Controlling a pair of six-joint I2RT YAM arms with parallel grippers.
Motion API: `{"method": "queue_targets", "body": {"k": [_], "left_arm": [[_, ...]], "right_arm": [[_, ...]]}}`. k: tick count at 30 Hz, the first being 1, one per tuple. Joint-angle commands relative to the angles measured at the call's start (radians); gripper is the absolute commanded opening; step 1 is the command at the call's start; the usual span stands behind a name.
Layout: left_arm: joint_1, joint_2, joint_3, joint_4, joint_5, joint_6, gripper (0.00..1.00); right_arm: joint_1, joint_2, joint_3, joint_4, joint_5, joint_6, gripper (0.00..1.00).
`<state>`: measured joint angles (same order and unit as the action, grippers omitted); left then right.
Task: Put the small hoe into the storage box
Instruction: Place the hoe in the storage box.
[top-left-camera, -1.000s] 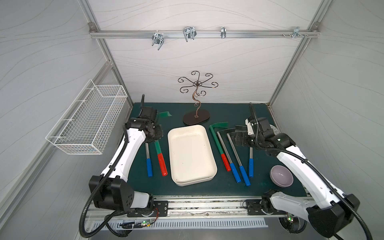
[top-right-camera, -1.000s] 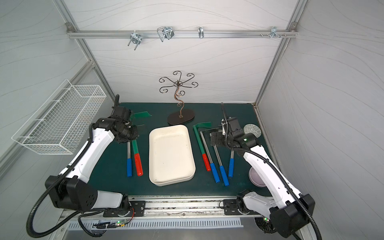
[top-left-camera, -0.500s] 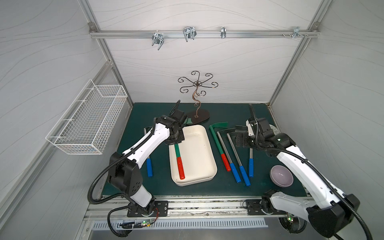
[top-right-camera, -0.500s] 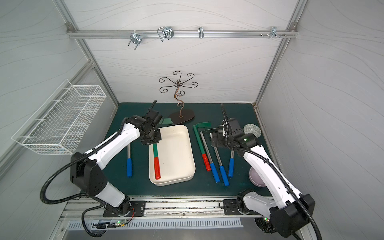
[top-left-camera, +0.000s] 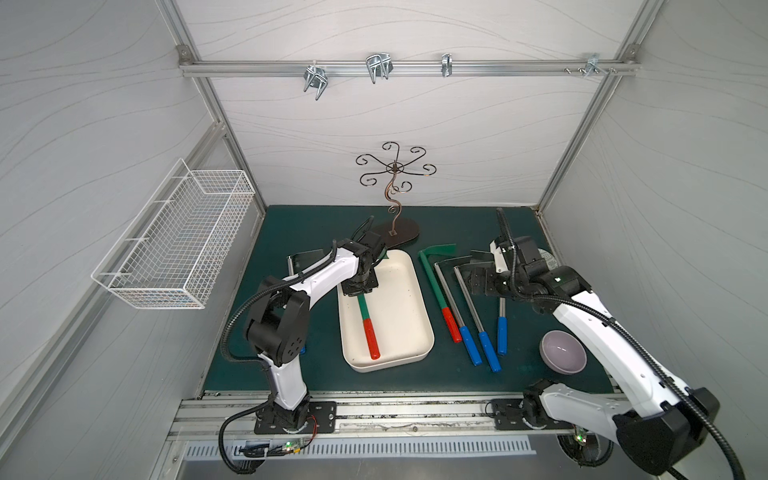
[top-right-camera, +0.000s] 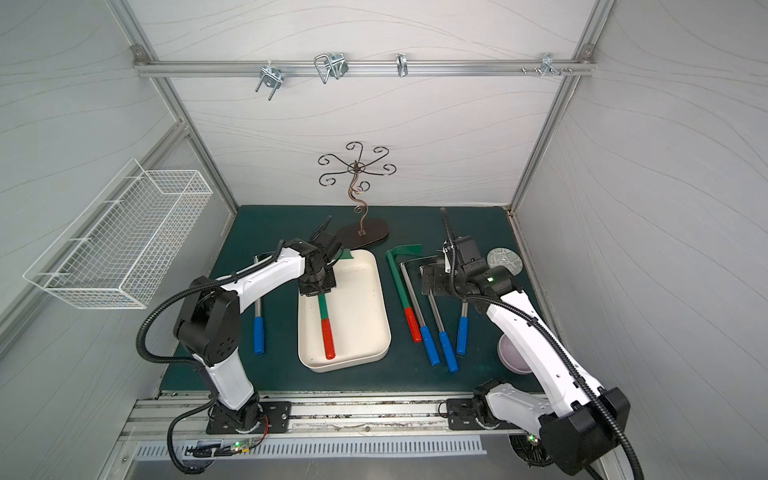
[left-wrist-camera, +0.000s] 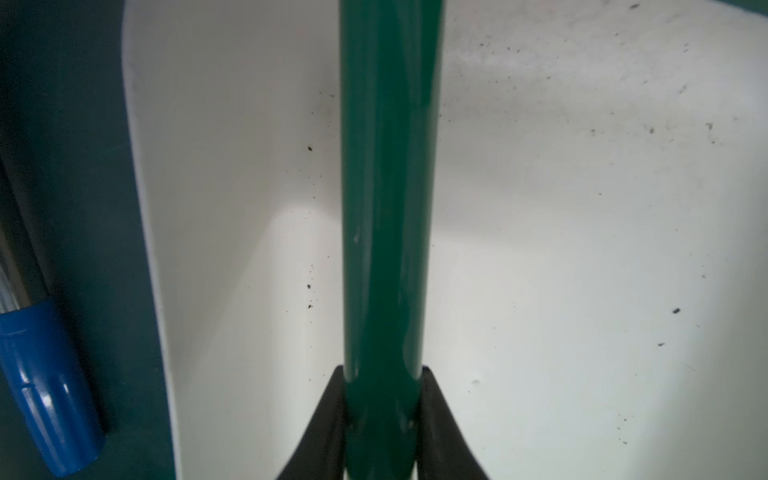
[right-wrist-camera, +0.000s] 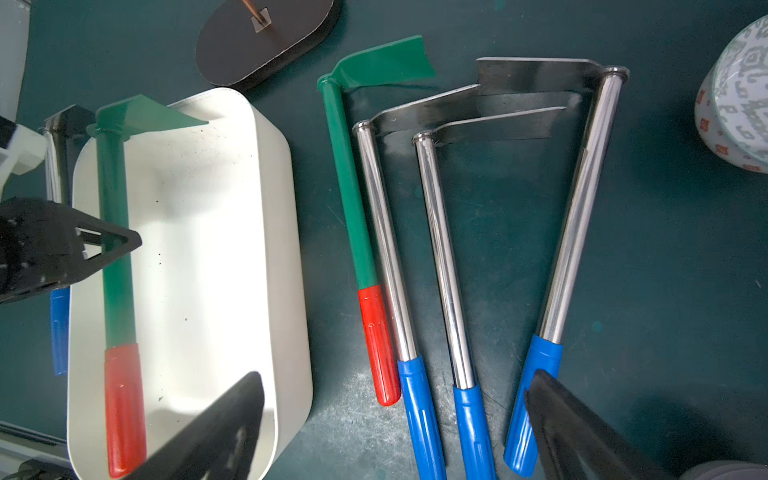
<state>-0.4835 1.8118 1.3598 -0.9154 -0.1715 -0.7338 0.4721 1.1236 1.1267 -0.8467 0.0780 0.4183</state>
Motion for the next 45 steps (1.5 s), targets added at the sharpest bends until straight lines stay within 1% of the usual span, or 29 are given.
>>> {"method": "queue_targets", "body": {"k": [1, 5, 12, 16, 20, 25, 30, 32, 35, 43, 45], "left_arm": [[-0.001, 0.034, 0.028, 0.031, -0.052, 0.010, 0.00], [0.002, 0.075, 0.042, 0.033, -0.051, 0.051, 0.00], [0.040, 0.091, 0.064, 0.019, -0.036, 0.127, 0.00], [0.060, 0.117, 0.087, 0.015, -0.001, 0.193, 0.00], [0.061, 0.141, 0.100, 0.026, 0.040, 0.252, 0.00], [0.063, 0.156, 0.101, 0.031, 0.062, 0.289, 0.00], [0.063, 0.169, 0.097, 0.016, 0.054, 0.313, 0.01], [0.064, 0.169, 0.092, 0.012, 0.043, 0.316, 0.08], [0.063, 0.163, 0.078, 0.015, 0.040, 0.317, 0.23], [0.063, 0.101, 0.066, 0.027, 0.043, 0.319, 0.46], [0.063, 0.069, 0.068, 0.026, 0.046, 0.328, 0.48]], "right_arm": [[0.007, -0.003, -0.007, -0.015, -0.010, -0.012, 0.99], [0.007, -0.004, -0.014, -0.014, -0.009, -0.013, 0.99], [0.008, 0.001, -0.018, -0.011, -0.010, -0.014, 0.99], [0.008, 0.010, -0.019, -0.009, -0.015, -0.017, 0.99], [0.008, 0.014, -0.021, -0.011, -0.014, -0.016, 0.99], [0.008, 0.016, -0.025, -0.011, -0.011, -0.017, 0.99], [0.008, 0.019, -0.027, -0.010, -0.012, -0.016, 0.99], [0.008, 0.022, -0.027, -0.009, -0.013, -0.016, 0.99], [0.008, 0.024, -0.027, -0.009, -0.015, -0.015, 0.99], [0.010, 0.029, -0.009, -0.024, -0.022, -0.012, 0.99], [0.011, 0.030, 0.000, -0.030, -0.022, -0.010, 0.99]]}}
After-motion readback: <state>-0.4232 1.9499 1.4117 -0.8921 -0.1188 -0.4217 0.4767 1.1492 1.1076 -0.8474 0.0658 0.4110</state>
